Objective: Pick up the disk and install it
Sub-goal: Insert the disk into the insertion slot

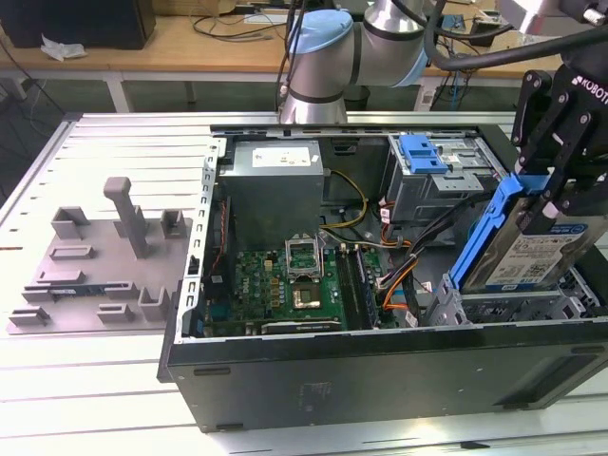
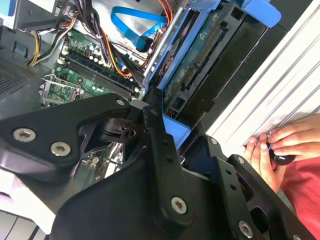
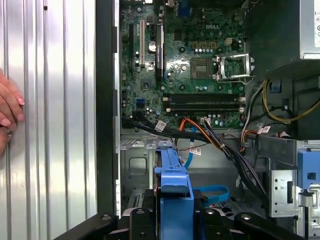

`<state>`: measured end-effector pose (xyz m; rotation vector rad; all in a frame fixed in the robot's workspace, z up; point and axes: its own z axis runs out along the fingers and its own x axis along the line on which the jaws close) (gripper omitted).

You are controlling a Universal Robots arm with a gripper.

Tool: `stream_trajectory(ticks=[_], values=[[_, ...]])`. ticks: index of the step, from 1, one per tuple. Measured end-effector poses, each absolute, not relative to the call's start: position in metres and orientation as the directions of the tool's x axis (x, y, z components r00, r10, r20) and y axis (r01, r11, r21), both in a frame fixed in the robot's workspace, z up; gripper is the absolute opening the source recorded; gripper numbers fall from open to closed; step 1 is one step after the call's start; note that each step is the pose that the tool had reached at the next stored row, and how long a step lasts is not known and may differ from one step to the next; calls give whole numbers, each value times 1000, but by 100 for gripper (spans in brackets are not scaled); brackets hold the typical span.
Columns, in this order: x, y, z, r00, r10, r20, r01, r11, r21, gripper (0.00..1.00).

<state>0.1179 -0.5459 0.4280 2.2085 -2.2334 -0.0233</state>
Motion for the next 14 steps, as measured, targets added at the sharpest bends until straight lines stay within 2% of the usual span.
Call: stream_trajectory(ticks=[14], values=[[118, -546, 413, -11, -1000, -10, -1000, 11, 11, 36]])
